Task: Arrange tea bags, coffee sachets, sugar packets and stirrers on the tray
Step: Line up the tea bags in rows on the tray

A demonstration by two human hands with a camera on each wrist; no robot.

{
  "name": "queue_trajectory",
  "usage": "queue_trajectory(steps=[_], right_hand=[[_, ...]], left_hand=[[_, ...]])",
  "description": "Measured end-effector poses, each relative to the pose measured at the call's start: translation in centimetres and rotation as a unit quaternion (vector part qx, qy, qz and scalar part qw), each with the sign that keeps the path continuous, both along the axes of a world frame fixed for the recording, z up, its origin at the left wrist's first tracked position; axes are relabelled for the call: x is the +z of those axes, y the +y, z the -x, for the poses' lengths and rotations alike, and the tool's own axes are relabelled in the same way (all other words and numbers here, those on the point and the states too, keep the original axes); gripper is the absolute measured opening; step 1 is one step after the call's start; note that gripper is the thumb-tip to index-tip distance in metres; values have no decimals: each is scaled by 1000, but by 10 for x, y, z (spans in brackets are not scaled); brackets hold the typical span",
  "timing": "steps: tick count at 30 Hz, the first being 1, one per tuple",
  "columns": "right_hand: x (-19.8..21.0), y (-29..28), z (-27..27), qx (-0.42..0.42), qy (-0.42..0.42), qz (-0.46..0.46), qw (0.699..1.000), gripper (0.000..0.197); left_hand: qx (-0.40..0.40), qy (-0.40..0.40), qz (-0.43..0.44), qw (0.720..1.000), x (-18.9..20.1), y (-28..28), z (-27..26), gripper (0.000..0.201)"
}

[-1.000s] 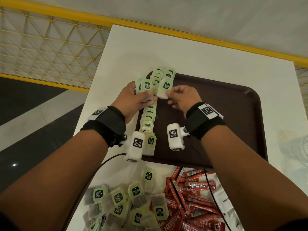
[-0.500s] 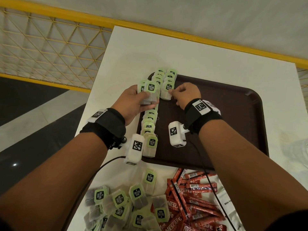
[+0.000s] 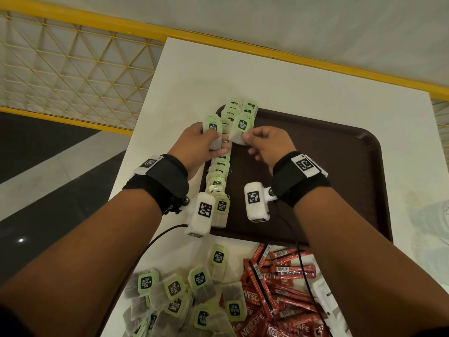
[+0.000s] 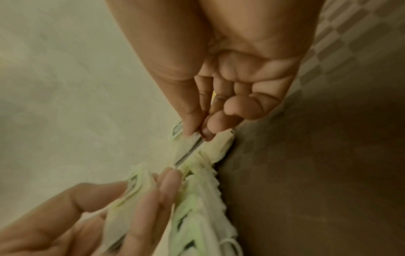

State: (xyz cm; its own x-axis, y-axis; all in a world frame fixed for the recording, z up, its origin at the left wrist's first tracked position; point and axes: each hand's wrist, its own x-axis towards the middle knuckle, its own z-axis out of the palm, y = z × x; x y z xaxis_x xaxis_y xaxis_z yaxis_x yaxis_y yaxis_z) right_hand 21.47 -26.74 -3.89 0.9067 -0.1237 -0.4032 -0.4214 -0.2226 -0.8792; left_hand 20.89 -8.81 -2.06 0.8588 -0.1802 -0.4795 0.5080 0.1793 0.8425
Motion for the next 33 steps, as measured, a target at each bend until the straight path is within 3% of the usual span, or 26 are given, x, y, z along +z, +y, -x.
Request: queue_trajectory(steps=[5,16,19,22,25,30,33], right_hand=[[-11,-6,0,0,21,86,996,8],[-7,-3,-3,8,2,181,983,25],[5,2,3,16,-44,125,991,27],[15,12,11,75,-47,46,995,18],[10,15,13,84,-45,34,995,10],[1,4,13,26,-5,-1,1000,6],[-1,-4,13,28,29,21,999,14]], left_hand=[[23,26,27,999,-1,7,0,19],[-8,-50,-85,995,-8,7,4,24],[-12,-71,-99,992,-10,6,3,20],[-22,-83,-113,990,-13,3,2,20],[-37,-83,-101,991,-13,-2,3,25],[-12,-48,-78,996,-9,-3,3,14],[-5,-50,-99,994,-9,4,2,17]])
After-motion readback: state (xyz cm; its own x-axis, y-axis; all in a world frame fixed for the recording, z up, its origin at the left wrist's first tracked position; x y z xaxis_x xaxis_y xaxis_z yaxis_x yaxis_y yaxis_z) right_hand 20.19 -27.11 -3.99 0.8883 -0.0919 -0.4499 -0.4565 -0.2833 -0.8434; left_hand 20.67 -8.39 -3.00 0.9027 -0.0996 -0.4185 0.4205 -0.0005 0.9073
